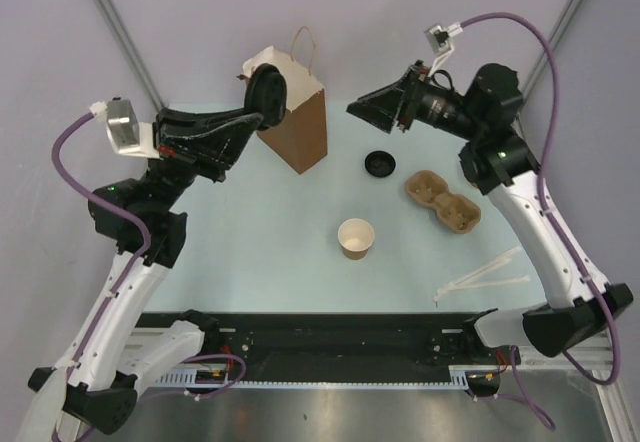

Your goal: Pack the takeout coffee

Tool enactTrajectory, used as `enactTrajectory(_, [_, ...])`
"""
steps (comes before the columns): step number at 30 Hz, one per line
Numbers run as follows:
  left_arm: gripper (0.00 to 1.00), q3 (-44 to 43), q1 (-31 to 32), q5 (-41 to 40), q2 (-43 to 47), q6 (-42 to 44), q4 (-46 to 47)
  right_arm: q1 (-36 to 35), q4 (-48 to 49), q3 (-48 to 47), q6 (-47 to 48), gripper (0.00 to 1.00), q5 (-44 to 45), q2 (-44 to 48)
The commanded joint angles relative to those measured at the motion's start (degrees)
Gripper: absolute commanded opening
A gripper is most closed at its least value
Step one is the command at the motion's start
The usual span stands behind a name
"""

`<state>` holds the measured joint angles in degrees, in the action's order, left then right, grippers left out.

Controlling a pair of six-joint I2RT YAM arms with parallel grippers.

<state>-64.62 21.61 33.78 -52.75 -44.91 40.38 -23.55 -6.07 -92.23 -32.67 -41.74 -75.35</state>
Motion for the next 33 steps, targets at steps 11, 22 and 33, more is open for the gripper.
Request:
enactTrajectory(11, [0.0,8.1,0.9,-12.9,6.6,34.4,-1.4,-13.4,14.2,-16.4,-19.3,0.61,-2.4,-16.1])
enactTrajectory(22, [0.0,11.4,1.7,-11.8,8.4,39.3,0.8,-15.9,14.2,-19.4,-24.2,0.58,-1.5,-21.2])
enactTrajectory(33, [0.0,12.1,2.8,-11.0,8.1,39.7,1.1,-17.3,15.6,-23.3,-25.1,0.53,-2.6,-24.1])
